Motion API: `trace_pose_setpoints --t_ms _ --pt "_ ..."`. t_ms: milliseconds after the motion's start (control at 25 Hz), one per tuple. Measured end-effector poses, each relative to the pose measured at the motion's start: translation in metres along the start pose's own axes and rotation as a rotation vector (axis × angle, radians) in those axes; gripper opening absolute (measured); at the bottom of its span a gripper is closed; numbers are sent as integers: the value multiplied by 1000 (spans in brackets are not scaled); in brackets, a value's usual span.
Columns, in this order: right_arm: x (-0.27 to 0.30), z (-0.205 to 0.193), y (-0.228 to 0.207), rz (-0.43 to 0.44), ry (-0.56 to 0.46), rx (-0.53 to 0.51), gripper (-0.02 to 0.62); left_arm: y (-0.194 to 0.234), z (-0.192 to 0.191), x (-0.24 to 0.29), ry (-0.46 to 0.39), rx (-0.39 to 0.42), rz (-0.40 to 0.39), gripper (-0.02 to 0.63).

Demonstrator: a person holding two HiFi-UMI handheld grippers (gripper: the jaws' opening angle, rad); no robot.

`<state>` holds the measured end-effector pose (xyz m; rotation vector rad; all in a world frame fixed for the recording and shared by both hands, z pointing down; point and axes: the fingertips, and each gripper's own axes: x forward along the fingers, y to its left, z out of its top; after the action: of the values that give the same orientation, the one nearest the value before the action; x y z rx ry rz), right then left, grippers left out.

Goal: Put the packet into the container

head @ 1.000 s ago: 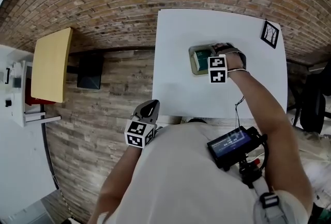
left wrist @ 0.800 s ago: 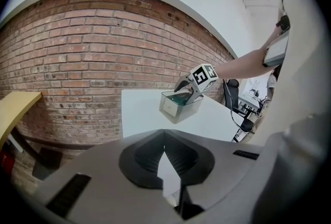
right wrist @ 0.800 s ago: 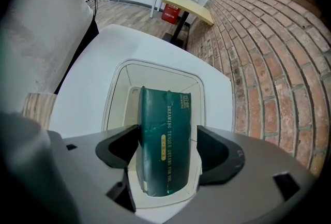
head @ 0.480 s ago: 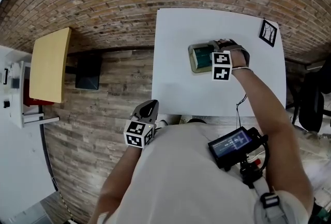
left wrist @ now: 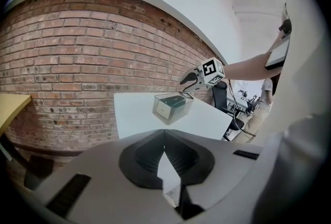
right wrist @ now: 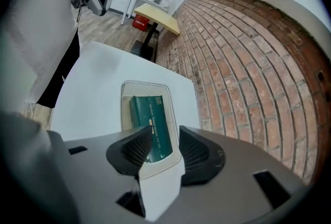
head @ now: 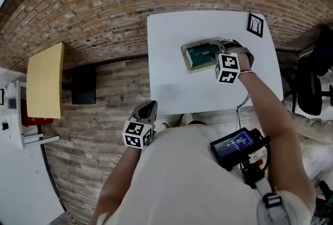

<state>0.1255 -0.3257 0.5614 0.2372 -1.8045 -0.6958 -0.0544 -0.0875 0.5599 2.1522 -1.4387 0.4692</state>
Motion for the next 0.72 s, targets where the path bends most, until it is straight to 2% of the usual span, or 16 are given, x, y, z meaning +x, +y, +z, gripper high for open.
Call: trace_pose_setpoints --t_ms 80,240,480,720 --pt "-14 -5 2 -44 0 55 107 1 0 -2 -1 16 -22 9" --pt "-44 -10 14 -91 -34 207 16 1 -2 -8 -1 34 -52 9" --pt "-93 -7 55 -128 -127 502 8 -15 -5 -6 5 83 -157 9" --pt "-135 20 99 -147 -269 775 8 -31 -8 -4 21 127 -252 9"
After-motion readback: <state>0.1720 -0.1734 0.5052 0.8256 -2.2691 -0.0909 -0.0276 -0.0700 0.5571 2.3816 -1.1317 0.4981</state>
